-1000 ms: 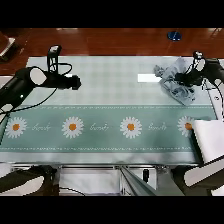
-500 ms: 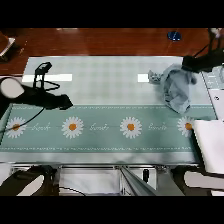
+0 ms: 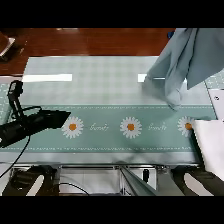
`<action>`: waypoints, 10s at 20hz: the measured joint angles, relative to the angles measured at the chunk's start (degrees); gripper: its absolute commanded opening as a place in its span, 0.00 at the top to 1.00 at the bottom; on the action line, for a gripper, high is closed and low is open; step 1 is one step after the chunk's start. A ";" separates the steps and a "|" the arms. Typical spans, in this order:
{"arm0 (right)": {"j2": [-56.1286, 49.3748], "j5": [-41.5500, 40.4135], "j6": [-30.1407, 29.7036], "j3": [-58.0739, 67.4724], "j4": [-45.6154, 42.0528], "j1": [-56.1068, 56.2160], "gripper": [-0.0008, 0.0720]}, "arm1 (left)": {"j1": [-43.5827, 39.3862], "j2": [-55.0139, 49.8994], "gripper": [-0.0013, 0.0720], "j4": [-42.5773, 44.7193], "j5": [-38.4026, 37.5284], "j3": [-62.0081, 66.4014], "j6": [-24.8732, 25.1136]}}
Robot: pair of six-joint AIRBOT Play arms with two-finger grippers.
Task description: Fold the shirts.
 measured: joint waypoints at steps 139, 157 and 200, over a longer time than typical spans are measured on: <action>5.51 1.33 3.02 -64.85 0.90 -28.33 0.43 | 20.11 -32.22 0.29 -27.54 -7.65 -10.38 12.48; 5.22 3.39 -0.63 -69.35 6.62 -28.74 0.43 | -3.69 -43.12 0.96 -45.51 17.16 -3.17 17.03; 23.17 27.08 7.61 6.05 -14.69 -8.26 0.95 | 39.87 -5.27 0.96 -19.41 6.03 57.44 15.06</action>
